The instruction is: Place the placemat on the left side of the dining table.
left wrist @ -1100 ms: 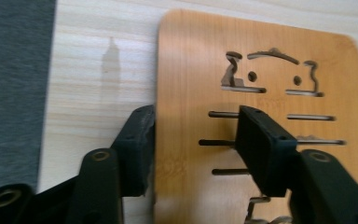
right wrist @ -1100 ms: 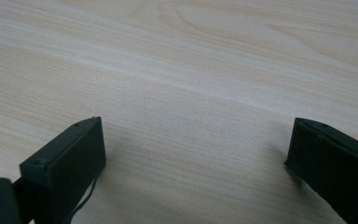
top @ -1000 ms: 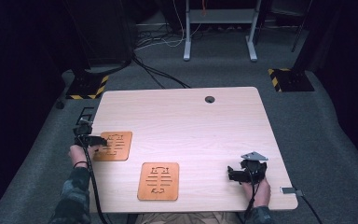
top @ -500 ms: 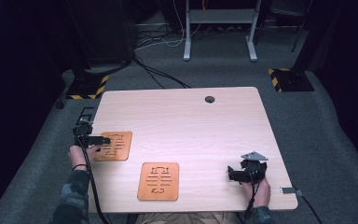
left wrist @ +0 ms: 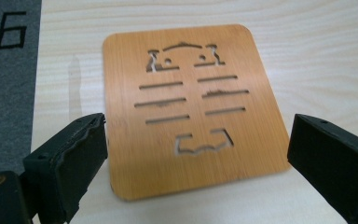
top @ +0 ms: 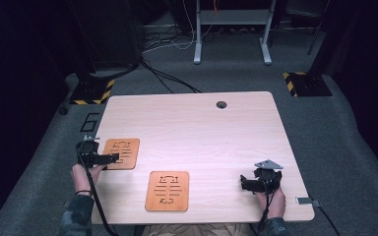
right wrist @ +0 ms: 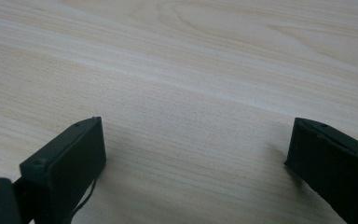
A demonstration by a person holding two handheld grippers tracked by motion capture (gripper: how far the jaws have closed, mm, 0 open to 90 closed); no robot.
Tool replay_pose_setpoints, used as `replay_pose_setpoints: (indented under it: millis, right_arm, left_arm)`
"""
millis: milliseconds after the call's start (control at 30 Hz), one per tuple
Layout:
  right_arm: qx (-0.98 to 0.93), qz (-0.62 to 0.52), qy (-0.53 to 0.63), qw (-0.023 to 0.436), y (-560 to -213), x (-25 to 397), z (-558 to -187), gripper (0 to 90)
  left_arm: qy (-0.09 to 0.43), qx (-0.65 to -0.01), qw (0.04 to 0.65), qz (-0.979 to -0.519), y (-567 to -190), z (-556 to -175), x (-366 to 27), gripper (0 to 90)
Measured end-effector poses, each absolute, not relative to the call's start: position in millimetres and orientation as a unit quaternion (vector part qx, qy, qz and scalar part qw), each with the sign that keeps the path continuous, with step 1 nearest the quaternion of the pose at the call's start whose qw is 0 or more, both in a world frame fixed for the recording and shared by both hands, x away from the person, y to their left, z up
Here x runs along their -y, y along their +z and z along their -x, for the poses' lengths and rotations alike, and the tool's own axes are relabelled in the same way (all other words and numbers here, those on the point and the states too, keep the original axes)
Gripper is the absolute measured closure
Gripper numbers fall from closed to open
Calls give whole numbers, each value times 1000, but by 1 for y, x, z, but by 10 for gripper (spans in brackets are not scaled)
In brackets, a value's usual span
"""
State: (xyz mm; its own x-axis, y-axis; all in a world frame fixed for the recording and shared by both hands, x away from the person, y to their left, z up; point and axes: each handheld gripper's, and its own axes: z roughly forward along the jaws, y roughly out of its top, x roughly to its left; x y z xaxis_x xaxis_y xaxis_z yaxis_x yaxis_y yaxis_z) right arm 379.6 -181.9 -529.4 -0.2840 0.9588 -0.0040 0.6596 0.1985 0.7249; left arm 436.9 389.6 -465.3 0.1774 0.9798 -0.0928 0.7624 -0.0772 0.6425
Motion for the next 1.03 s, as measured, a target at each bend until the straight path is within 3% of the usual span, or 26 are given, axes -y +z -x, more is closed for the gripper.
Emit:
replay_pose_setpoints:
  millis: [433,733,1033]
  right_arm:
    - [-737,-549,315,237,-529,182,-380,33]
    - [-737,-549,315,238,-529,182,-380,33]
    - [-736,-551,315,237,-530,182,-380,28]
  left_arm:
    - [214,-617,297,-697,-511,-373,-393,41]
    - [253,-596,304,-699,-533,-359,-395,23]
    - [253,-595,302,-700,-532,-359,-395,21]
